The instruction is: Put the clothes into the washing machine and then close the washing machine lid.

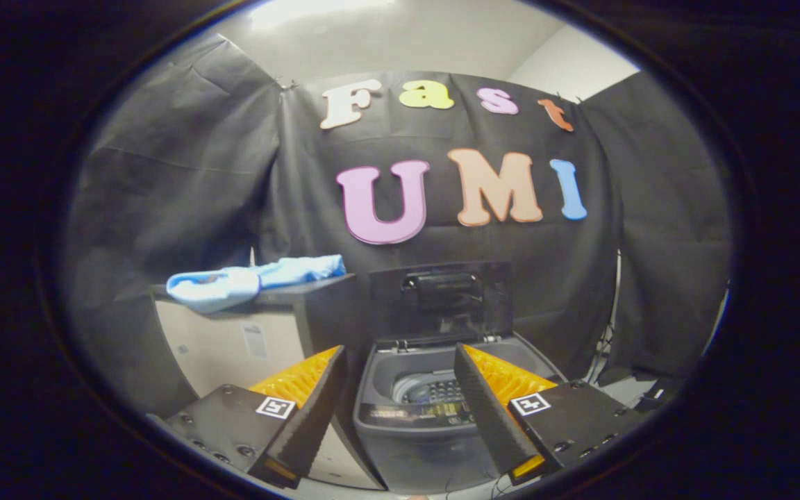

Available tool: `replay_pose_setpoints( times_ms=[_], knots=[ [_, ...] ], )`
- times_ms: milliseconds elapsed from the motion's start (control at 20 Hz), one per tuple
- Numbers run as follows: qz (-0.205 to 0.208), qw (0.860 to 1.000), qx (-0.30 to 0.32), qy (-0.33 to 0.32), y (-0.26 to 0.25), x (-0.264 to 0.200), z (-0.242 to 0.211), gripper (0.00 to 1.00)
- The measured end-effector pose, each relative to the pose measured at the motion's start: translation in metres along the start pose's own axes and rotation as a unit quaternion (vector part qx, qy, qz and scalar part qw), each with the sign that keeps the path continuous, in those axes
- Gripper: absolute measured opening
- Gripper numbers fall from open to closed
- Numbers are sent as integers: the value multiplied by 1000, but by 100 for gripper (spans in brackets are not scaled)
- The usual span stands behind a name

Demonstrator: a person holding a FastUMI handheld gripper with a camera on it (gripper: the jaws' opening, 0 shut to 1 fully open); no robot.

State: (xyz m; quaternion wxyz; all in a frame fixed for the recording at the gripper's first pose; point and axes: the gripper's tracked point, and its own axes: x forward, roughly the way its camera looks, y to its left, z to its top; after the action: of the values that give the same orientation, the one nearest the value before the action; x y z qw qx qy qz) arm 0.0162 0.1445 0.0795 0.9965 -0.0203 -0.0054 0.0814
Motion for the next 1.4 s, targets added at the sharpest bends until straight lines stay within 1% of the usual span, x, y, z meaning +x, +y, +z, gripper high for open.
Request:
replay_pose_setpoints(
  times_ms=[100, 150, 350, 450, 550, 600, 750, 800, 900, 1000, 1100, 1200, 1250, 1300, 1350, 1400],
  knots=[
    [14, 1000, -23, 0, 28, 14, 26, 97],
    [28, 999, -27, -5, 49, 21, 41, 97],
    [90, 996, -7, -13, 129, 59, 103, 97],
    [96, 995, -3, -17, 154, 85, 126, 97],
    [106, 994, -14, -8, 184, 118, 139, 97],
    [113, 993, -17, 6, 199, 135, 138, 97],
    [133, 988, -30, 73, 235, 183, 118, 97],
    [130, 987, -25, 88, 241, 198, 115, 97],
    [118, 984, -33, 126, 250, 221, 93, 97],
    [130, 975, -23, 179, 267, 234, 72, 97],
    [155, 963, -10, 219, 283, 242, 53, 97],
    [130, 961, -30, 243, 272, 255, 41, 98],
    [124, 958, -39, 257, 275, 255, 36, 98],
    [123, 950, -43, 282, 280, 257, 21, 98],
    [119, 931, -48, 342, 273, 247, -4, 97],
    [117, 947, -35, 297, 276, 270, 11, 97]
  ],
)
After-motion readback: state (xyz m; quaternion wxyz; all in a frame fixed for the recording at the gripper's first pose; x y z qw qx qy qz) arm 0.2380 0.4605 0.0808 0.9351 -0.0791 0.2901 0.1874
